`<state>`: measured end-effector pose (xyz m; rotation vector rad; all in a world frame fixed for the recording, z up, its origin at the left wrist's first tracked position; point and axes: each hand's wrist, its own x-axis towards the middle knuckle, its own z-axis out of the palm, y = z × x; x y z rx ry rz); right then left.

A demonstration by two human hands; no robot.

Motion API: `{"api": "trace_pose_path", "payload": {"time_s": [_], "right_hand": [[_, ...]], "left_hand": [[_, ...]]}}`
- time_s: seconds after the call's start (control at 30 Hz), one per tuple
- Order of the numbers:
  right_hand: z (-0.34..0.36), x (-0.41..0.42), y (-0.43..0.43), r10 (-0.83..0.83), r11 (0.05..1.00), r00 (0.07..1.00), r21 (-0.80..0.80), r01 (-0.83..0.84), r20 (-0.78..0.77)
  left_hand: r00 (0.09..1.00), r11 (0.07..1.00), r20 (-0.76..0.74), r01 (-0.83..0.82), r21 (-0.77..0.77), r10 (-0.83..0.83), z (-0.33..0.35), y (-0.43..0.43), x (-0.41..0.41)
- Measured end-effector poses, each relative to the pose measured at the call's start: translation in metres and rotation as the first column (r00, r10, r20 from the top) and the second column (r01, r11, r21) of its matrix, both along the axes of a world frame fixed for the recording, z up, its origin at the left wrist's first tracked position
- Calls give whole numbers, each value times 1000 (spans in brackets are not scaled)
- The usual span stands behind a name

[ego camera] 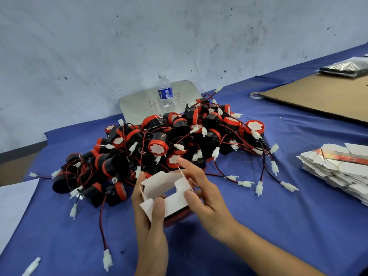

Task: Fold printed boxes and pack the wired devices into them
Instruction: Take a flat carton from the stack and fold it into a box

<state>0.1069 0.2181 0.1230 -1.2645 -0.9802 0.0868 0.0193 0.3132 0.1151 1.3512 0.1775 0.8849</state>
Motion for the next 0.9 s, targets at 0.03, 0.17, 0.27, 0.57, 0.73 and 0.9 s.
{"api": "trace_pose_path", "payload": {"time_s": [0.03, 0.17, 0.27, 0.57, 0.73, 0.9], "right_hand": [[0, 0, 0, -25, 1000, 998, 10, 24, 52], [2, 2, -1, -100, 994, 974, 53, 91, 203], [3, 2, -1, -122, 992, 973, 62, 111, 199], [9, 3, -5, -150, 987, 966, 90, 134, 208], [9, 2, -4, -221, 974, 926, 110, 196, 307], [3, 2, -1, -249, 966, 915, 15, 258, 317]], "left_hand": [[1000, 1000, 5, 4, -23, -4, 1, 1, 0], [998, 991, 43, 49, -126, -44, 3, 3, 1], [998, 993, 53, 45, -109, -40, 5, 4, -1], [997, 990, 64, 55, -129, -47, 9, 8, -4], [999, 991, 4, 42, -123, -42, 8, 10, -4], [999, 1000, -52, -6, -28, 5, 4, 13, -3]]}}
